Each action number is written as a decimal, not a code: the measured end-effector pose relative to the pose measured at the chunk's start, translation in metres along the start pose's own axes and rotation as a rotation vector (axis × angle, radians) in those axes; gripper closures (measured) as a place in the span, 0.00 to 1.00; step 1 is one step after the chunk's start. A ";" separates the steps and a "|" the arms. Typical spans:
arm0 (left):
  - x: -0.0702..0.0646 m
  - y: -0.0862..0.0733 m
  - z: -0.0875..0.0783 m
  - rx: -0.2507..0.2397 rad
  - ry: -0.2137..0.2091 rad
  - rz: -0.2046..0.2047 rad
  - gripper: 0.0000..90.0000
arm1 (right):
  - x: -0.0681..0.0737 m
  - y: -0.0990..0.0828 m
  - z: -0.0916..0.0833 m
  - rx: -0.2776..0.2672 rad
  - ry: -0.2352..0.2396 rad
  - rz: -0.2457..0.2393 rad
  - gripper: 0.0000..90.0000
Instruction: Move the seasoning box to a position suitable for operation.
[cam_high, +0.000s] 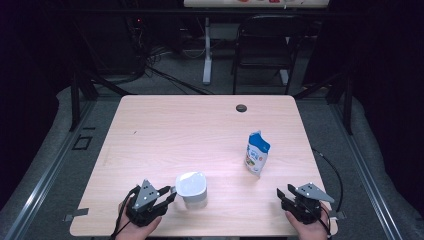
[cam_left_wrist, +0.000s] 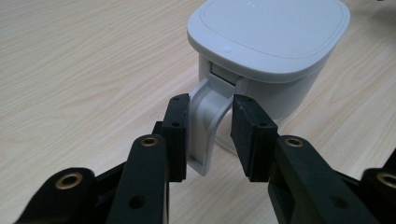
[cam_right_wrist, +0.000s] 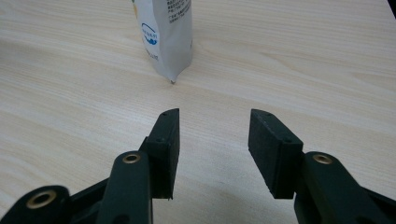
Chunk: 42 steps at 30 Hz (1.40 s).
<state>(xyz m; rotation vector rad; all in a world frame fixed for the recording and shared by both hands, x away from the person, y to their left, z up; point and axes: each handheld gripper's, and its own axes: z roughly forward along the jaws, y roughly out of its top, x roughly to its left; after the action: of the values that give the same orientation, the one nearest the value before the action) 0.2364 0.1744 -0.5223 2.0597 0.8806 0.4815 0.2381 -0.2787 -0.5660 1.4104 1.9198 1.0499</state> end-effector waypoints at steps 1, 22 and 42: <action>0.000 0.000 0.000 0.000 0.000 0.000 0.76 | 0.000 0.000 0.000 0.000 0.000 0.000 0.60; 0.017 0.002 -0.006 -0.039 -0.009 -0.069 0.79 | 0.002 0.002 -0.001 -0.005 -0.001 -0.009 0.60; 0.024 0.012 -0.015 -0.083 -0.016 -0.108 0.67 | 0.038 0.018 -0.012 -0.049 0.062 -0.130 0.62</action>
<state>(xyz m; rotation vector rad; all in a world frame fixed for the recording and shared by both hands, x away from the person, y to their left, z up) 0.2482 0.1950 -0.5034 1.9276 0.9412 0.4350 0.2263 -0.2436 -0.5434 1.2228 1.9868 1.0823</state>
